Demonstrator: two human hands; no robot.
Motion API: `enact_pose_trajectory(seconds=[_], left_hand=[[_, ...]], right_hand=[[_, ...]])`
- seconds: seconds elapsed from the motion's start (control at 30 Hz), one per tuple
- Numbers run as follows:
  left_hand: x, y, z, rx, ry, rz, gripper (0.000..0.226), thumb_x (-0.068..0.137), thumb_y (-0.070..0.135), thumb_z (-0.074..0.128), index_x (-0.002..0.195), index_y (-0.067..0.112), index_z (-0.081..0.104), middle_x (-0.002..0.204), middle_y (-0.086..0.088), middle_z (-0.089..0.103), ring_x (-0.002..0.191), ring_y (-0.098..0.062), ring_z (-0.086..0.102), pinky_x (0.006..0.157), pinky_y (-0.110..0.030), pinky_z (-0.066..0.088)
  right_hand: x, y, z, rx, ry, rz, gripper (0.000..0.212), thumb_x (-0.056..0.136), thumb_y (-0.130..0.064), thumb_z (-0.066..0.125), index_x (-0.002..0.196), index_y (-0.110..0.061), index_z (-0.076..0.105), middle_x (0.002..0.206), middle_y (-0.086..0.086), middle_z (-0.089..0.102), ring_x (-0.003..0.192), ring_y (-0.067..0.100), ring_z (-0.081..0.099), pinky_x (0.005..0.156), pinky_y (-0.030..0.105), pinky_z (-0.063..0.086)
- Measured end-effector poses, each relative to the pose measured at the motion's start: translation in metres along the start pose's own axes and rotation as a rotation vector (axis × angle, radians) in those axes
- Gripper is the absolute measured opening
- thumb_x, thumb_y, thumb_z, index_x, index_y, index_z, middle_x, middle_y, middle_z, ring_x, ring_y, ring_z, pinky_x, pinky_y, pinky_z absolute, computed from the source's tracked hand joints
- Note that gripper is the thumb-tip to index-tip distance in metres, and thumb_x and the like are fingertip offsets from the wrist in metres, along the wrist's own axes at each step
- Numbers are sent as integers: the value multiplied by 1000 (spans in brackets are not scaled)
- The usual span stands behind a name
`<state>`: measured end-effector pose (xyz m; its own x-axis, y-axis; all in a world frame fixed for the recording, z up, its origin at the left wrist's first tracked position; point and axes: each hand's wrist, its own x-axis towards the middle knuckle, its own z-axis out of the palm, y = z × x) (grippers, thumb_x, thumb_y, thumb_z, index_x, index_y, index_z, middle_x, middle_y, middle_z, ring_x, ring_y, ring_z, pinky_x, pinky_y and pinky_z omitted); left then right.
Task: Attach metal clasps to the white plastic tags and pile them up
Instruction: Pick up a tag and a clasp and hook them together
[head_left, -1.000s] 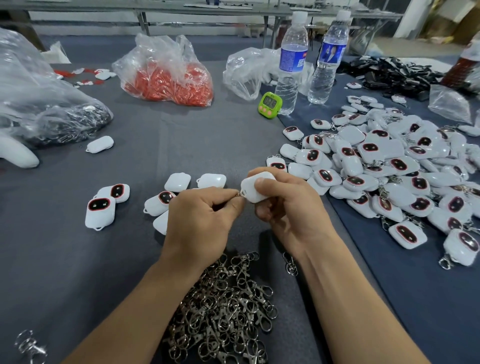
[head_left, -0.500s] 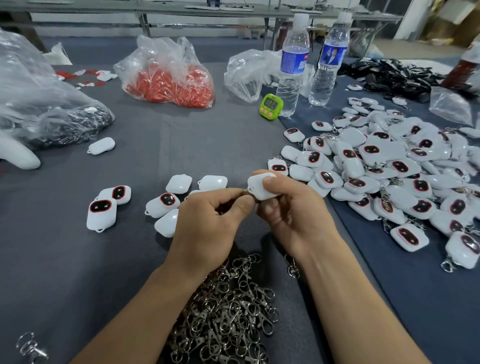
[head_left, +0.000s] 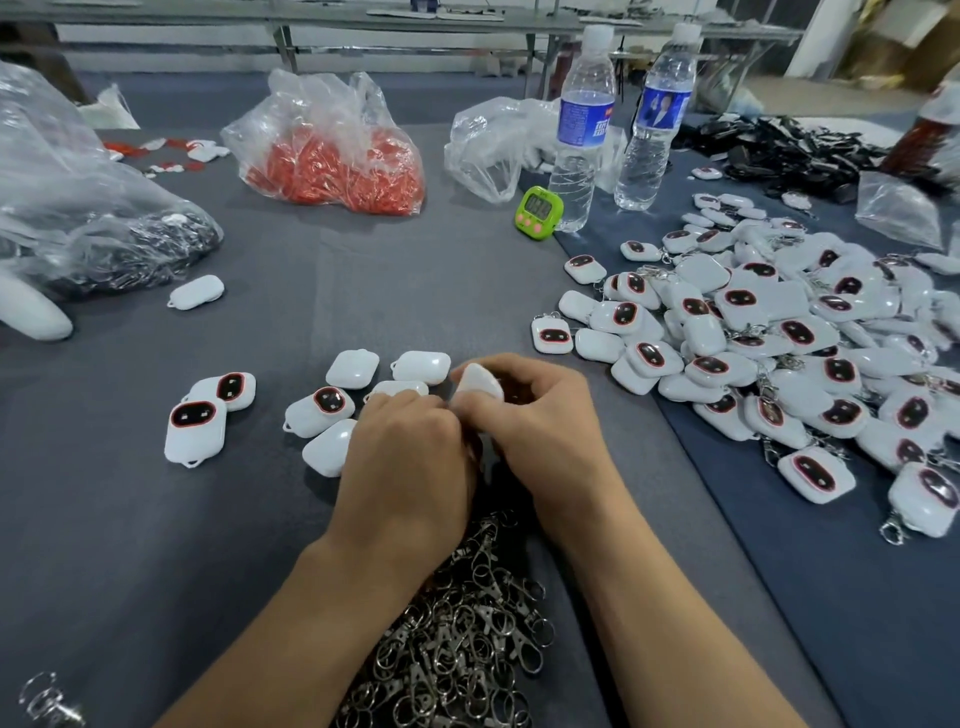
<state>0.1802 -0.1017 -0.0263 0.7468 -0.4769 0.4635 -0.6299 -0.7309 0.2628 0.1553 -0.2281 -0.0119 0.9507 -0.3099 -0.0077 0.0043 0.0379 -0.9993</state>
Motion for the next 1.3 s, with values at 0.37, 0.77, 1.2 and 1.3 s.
enact_pose_trajectory(seconds=[0.37,0.77,1.2,1.3], left_hand=[[5,4,-5,-635,167,-274,14,85,38,70,97,42,73,81,21,73,78,-5,67,69,-19,49],[3,-1,-4,-508,106,-221,26,93,21,65,68,20,69,59,3,55,62,-14,50,58,-25,37],[3,3,-4,-464,92,-246,20,91,28,64,73,24,74,62,6,62,68,-13,56,64,-32,43],[3,4,-3,-608,1,-242,19,93,34,68,75,32,73,59,12,59,59,-4,51,54,-16,36]], right_hand=[[12,-4,-10,441,63,190,19,97,-1,58,89,-8,73,67,6,69,42,9,47,42,17,37],[5,-1,-3,279,53,17,13,98,-6,60,92,-11,71,62,8,67,40,13,52,40,22,39],[4,-2,-4,144,137,36,19,97,-10,57,88,-14,74,58,12,60,36,15,44,37,19,33],[6,-5,-8,247,115,123,22,101,-14,54,94,-5,73,47,5,48,32,10,32,34,17,23]])
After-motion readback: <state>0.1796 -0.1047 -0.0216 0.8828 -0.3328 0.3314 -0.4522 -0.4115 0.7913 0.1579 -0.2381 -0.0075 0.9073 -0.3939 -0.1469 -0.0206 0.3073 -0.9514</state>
